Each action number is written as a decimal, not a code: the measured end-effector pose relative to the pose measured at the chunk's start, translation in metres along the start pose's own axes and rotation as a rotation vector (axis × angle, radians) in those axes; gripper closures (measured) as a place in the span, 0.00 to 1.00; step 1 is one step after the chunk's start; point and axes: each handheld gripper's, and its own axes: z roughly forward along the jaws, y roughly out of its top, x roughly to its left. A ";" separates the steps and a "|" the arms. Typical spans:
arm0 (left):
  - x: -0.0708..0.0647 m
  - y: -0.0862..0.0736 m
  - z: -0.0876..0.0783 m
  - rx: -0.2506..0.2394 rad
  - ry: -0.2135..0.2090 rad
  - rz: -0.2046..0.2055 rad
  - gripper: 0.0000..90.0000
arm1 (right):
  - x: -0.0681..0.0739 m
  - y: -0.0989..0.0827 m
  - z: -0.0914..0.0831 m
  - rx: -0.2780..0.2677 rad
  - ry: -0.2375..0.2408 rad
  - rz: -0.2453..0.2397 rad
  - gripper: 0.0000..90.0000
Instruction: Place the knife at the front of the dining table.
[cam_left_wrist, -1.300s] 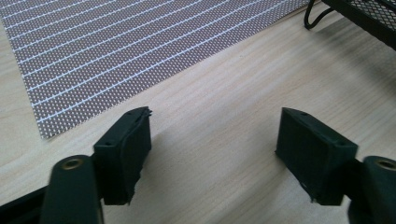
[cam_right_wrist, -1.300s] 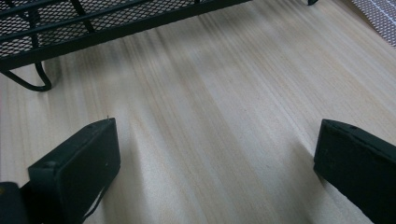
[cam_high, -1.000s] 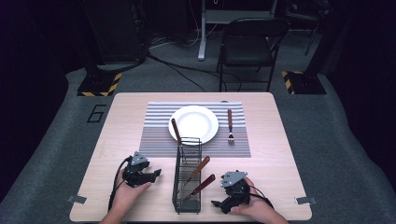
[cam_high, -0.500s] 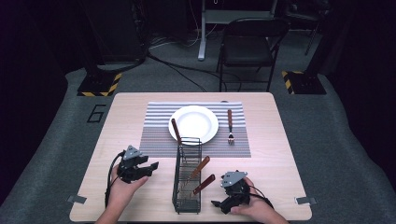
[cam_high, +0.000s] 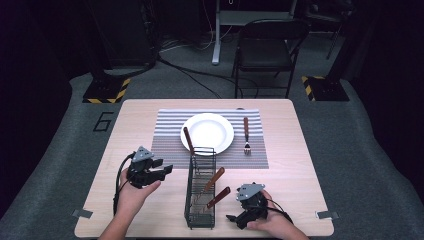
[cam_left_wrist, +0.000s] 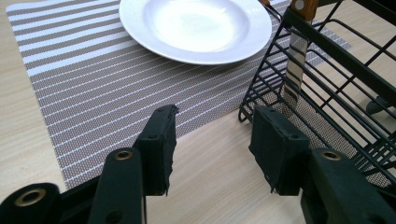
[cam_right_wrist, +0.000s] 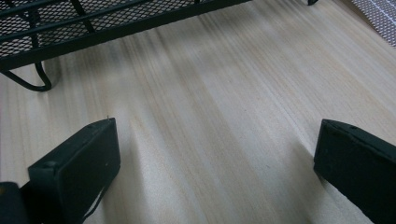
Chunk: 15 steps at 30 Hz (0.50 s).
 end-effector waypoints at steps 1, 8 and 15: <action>-0.001 0.004 -0.001 -0.004 -0.007 0.003 0.57 | 0.000 0.000 0.000 0.000 0.000 0.000 0.00; -0.008 0.022 -0.004 -0.021 -0.035 0.021 0.57 | 0.000 0.000 0.000 0.000 0.000 0.000 0.00; -0.017 0.036 -0.002 -0.026 -0.064 0.042 0.57 | 0.000 0.000 0.000 0.000 0.000 0.000 0.00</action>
